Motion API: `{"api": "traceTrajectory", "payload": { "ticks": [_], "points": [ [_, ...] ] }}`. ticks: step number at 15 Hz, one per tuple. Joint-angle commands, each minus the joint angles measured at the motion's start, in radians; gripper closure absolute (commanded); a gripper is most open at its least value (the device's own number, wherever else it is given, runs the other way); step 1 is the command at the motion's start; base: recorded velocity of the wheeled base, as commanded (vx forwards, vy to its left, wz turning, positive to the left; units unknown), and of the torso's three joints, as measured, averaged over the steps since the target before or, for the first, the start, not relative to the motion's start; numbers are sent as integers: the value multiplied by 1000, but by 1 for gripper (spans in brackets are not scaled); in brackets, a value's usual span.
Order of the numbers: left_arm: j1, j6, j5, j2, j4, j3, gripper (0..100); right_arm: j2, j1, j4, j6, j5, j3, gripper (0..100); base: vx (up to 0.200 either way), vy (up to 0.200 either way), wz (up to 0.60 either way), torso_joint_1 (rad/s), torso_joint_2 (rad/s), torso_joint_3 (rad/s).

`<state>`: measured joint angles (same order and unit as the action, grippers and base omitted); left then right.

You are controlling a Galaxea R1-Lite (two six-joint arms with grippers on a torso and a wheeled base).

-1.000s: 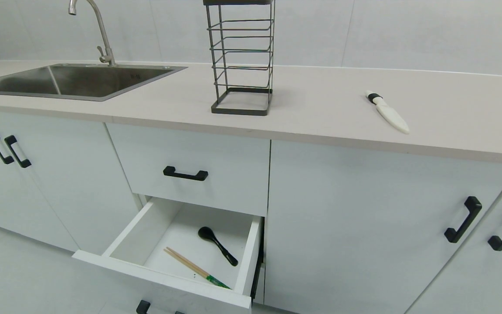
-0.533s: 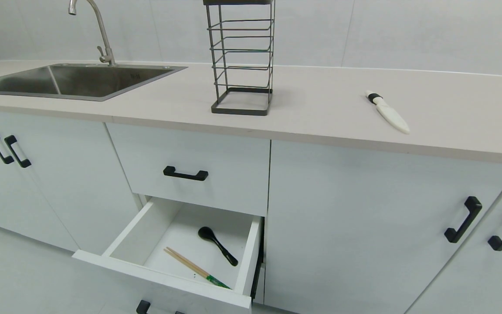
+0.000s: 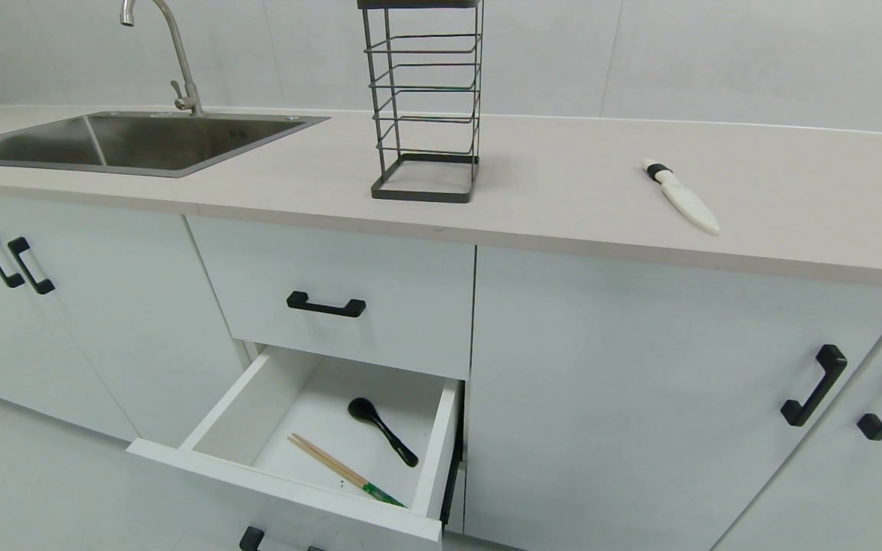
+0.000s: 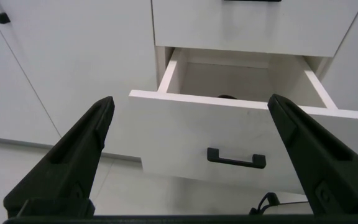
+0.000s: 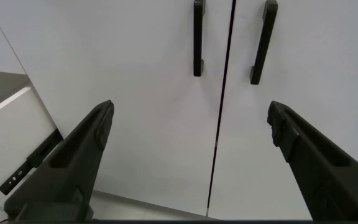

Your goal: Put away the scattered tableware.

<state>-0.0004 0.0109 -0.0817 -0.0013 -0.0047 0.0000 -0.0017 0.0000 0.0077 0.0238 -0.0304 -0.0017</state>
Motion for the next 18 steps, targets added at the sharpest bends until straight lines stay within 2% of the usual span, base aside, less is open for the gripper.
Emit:
{"api": "traceTrajectory", "payload": {
  "ticks": [1,2,3,4,5,7,8,9,10,11,12,16,18],
  "points": [
    [0,-17,2,1,-110,-37,0,3,0,-2,-1,0,0,0,0,0,0,0,0,0],
    [2,-22,28,9,-195,-150,0,3,0,0,-1,0,0,0,0,0,0,0,0,0],
    [-3,-14,23,10,-156,-204,0,3,0,0,1,0,0,0,0,0,0,0,0,0],
    [-6,29,-16,20,-34,-267,0,3,0,0,1,0,0,0,0,0,0,0,0,0],
    [-9,54,-41,29,23,-287,0,3,0,-2,-1,0,0,0,0,0,0,0,0,0],
    [-15,139,-181,136,250,-370,0,3,0,0,-1,0,0,0,0,0,0,0,0,0],
    [-18,161,-222,190,262,-367,0,3,0,0,-1,0,0,0,0,0,0,0,0,0],
    [-29,164,-259,234,262,-365,0,3,0,0,-1,0,0,0,0,0,0,0,0,0],
    [-102,162,-377,317,259,-367,0,3,0,0,1,0,0,0,0,0,0,0,0,0],
    [-162,159,-415,379,256,-365,0,3,0,0,-1,0,0,0,0,0,0,0,0,0],
    [-204,156,-414,440,256,-364,0,3,0,0,1,0,0,0,0,0,0,0,0,0],
    [-273,164,-417,676,255,-359,0,3,0,-2,-1,0,0,0,0,0,0,0,0,0],
    [-274,153,-428,739,255,-319,0,3,0,0,1,0,0,0,0,0,0,0,0,0]
  ]
}}
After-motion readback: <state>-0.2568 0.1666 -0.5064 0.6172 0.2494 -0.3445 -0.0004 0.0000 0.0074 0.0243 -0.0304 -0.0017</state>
